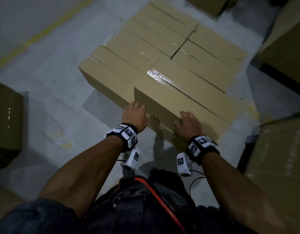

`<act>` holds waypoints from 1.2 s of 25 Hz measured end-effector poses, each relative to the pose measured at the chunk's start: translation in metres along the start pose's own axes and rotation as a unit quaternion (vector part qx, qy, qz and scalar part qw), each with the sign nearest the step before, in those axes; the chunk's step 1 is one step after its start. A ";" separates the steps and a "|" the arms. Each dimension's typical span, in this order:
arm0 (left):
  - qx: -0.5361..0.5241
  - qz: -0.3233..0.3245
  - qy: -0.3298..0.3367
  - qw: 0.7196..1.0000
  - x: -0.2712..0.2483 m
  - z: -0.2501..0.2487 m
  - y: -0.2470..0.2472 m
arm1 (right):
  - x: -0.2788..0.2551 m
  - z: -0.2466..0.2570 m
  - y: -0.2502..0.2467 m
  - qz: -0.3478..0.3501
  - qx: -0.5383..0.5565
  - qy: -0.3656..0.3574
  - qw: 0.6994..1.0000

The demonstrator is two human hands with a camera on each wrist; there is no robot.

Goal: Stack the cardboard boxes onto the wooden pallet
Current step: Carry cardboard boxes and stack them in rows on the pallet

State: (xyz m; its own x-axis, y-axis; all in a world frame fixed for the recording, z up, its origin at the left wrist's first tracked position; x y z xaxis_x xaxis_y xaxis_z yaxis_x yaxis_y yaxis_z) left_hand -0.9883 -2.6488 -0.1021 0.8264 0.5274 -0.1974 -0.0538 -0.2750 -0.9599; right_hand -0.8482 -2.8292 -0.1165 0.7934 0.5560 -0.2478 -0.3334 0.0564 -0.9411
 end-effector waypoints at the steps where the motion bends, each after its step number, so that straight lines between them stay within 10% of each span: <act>1: 0.007 -0.004 0.017 1.000 -0.001 -0.004 -0.002 | -0.009 -0.002 0.000 -0.003 0.001 0.013 1.000; 14: -0.003 0.052 0.029 0.998 -0.015 0.000 0.029 | -0.090 -0.062 0.065 0.036 0.179 0.218 0.959; 22: -0.198 0.053 -0.076 0.976 0.053 0.055 0.123 | -0.083 -0.108 0.162 -0.126 0.369 0.460 0.798; 30: -0.388 -0.113 -0.166 0.900 0.124 0.093 0.240 | -0.028 -0.175 0.271 -0.324 0.477 0.474 0.665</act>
State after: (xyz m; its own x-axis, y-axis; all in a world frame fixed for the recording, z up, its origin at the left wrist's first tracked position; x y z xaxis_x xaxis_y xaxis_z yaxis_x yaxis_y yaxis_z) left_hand -0.9506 -2.5745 -0.3757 0.5477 0.8158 -0.1858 0.6086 -0.5409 -0.5805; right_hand -0.8713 -2.9746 -0.4051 0.7412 -0.5897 -0.3206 0.4230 0.7813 -0.4590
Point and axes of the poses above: each hand's wrist, its own x-axis towards the middle knuckle, its own y-axis out of the palm, z = x × y, the point moved 3 cm from there along x, towards the middle knuckle, and after that the axes turned 7 degrees about -z, right-handed, at the moved point
